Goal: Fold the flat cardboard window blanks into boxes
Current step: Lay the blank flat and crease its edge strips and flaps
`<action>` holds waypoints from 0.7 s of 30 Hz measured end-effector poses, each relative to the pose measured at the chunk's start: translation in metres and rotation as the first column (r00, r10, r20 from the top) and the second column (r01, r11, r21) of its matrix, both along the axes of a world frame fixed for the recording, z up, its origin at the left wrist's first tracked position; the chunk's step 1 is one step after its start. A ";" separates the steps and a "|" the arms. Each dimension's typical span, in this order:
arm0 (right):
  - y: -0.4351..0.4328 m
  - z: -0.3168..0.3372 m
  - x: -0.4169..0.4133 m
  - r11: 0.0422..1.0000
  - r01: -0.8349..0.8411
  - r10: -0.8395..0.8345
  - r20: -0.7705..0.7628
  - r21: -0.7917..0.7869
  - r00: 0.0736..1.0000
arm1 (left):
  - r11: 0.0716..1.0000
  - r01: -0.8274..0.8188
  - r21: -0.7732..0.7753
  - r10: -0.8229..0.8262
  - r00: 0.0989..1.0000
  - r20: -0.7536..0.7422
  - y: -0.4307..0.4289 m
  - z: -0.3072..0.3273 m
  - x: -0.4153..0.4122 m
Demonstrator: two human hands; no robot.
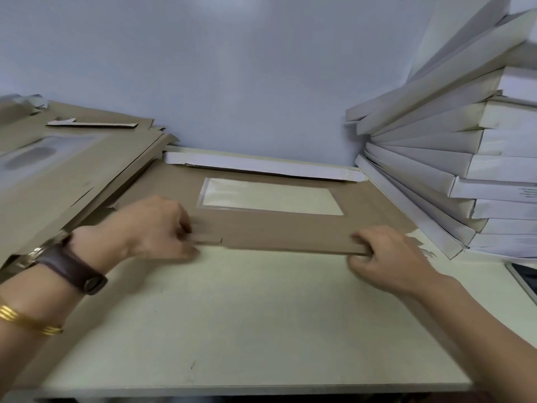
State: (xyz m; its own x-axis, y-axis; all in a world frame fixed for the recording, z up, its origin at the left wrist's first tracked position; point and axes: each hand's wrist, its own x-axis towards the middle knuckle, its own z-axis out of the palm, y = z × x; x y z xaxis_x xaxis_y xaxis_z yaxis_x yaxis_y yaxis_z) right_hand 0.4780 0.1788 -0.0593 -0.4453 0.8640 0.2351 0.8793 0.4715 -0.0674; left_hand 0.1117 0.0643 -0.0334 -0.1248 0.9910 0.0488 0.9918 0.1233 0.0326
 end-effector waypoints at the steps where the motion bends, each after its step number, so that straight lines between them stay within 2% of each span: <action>1: -0.005 -0.001 -0.008 0.997 -0.057 0.058 0.028 -0.048 0.998 | 0.997 0.047 -0.054 -0.047 0.999 -0.006 0.002 0.001 0.007; 4: -0.015 -0.003 -0.039 0.962 -0.186 0.202 0.062 -0.198 0.977 | 0.972 0.170 -0.163 -0.154 0.983 0.104 0.012 -0.004 0.034; 7: -0.020 -0.006 -0.075 0.921 -0.304 0.324 0.048 -0.242 0.945 | 0.945 0.254 -0.204 -0.221 0.960 0.172 0.028 -0.014 0.062; 10: -0.021 -0.011 -0.101 0.890 -0.352 0.376 0.031 -0.290 0.926 | 0.931 0.296 -0.213 -0.239 0.936 0.258 0.040 -0.026 0.080; 21: -0.009 -0.032 -0.093 0.892 -0.314 0.343 0.036 -0.327 0.939 | 0.934 0.280 -0.221 -0.244 0.954 0.175 0.037 -0.046 0.071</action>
State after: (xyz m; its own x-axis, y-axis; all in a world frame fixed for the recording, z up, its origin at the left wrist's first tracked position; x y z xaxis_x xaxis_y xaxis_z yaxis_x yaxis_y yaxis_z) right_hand 0.3850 0.1695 -0.0908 -0.7228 0.6869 -0.0760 0.6870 0.7023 -0.1865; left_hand 0.1829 0.1015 -0.0790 0.1526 0.9690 -0.1945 0.9770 -0.1182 0.1777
